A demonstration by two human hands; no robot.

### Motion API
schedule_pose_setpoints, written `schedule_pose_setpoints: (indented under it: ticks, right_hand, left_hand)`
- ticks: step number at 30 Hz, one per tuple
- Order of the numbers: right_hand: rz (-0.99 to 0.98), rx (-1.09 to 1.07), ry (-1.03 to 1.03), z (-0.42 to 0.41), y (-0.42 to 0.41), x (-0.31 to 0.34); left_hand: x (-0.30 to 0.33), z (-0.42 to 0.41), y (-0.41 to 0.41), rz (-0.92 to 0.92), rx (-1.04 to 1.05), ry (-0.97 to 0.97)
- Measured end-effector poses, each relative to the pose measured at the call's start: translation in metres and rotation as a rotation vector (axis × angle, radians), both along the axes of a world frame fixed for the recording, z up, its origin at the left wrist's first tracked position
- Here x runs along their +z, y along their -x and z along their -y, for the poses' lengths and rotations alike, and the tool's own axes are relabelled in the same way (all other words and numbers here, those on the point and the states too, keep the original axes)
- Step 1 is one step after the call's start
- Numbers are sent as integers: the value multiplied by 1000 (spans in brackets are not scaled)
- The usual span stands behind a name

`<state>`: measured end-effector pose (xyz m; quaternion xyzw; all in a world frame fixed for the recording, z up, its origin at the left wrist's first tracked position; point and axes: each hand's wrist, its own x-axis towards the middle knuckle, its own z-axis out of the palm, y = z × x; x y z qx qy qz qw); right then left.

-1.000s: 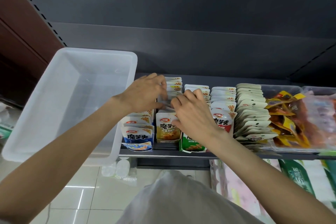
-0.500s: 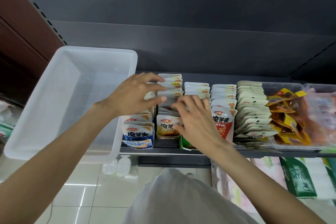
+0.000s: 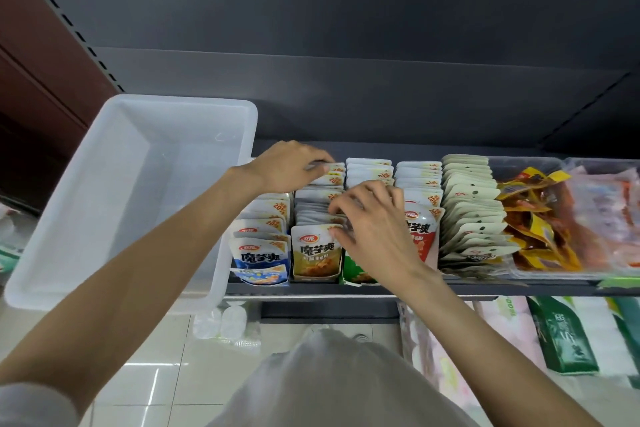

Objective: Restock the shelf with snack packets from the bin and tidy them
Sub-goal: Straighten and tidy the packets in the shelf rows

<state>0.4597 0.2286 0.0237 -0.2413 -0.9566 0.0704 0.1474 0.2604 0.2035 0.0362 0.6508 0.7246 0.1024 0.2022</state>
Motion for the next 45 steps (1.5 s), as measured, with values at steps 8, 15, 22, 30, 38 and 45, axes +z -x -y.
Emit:
schedule_pose_setpoints:
  ticks: [8,15,22,30,38,45]
  right_hand:
    - [-195,-118,104,-1,-20,9]
    - [-57,-118,42,-3,7,-2]
    - [-126,-37,107,-16,6,2]
    - [-107,-18,71,-36,13,13]
    - [-106,-33,57,-50,23,16]
    - [109,83,35,-61,50,21]
  left_hand:
    - [-2,25,-3,96,5,-363]
    - [-2,39,9,5,-14,-223]
    - [-4,39,4,-146,10,-252]
    - [4,45,-4,-207,53,-434]
    - [15,43,10,-131,165,-409]
    - [7,29,2,30,209,-212]
